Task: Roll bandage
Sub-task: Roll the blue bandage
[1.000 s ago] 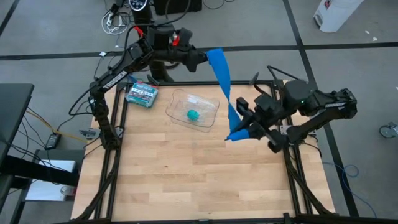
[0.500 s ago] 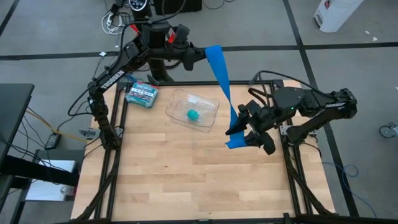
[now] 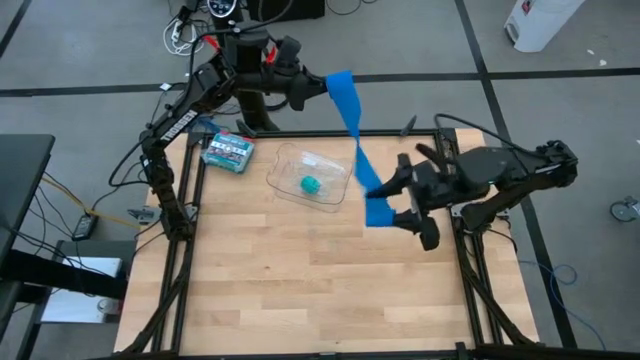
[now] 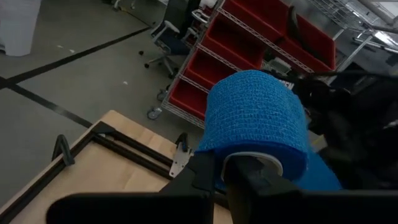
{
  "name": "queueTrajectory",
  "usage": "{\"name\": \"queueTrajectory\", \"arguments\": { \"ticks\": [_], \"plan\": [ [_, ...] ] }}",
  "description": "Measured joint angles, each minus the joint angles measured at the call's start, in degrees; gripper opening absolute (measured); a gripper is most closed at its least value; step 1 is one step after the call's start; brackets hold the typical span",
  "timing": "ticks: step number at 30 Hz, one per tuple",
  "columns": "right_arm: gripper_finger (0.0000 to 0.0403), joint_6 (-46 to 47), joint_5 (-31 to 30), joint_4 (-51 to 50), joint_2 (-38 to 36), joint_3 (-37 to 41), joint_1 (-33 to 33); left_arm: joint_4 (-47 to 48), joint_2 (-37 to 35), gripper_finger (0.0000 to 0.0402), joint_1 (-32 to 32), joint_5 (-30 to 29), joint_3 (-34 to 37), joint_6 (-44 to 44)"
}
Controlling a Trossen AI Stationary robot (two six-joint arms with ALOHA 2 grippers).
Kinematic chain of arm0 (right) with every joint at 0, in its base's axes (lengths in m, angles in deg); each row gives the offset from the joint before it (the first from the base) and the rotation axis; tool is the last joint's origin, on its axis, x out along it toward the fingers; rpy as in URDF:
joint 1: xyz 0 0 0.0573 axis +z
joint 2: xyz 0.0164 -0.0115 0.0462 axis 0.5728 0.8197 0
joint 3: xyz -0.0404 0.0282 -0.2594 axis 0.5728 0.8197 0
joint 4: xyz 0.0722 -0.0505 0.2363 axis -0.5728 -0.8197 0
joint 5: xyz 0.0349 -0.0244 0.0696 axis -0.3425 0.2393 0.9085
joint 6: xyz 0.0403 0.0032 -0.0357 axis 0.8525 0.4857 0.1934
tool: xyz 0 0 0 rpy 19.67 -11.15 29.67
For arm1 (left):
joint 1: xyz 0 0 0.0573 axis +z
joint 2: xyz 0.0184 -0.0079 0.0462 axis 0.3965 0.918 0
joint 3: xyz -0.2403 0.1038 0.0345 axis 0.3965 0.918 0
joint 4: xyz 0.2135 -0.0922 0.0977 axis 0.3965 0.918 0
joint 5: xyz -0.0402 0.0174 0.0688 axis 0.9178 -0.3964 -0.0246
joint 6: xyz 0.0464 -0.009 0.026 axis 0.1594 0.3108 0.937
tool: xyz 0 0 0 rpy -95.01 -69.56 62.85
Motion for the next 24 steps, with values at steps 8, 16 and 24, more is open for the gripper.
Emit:
{"name": "queueTrajectory", "arguments": {
  "ticks": [8,16,24],
  "plan": [
    [0.0246,8.7,-6.31,-13.25,-0.03,-0.04,6.56,-2.25,-0.39,0.0026,0.07,1.39,-1.26,0.95],
    [0.0246,12.01,-13.24,-12.57,2.1,0.02,12.91,-1.43,-0.46,0.0026,0.13,1.42,-2.95,1.0],
    [0.0242,-1.36,-37.07,-12.33,2.31,0.02,18.13,-0.53,-0.44,0.0026,0.13,1.41,-3.04,0.98]
  ]
}}
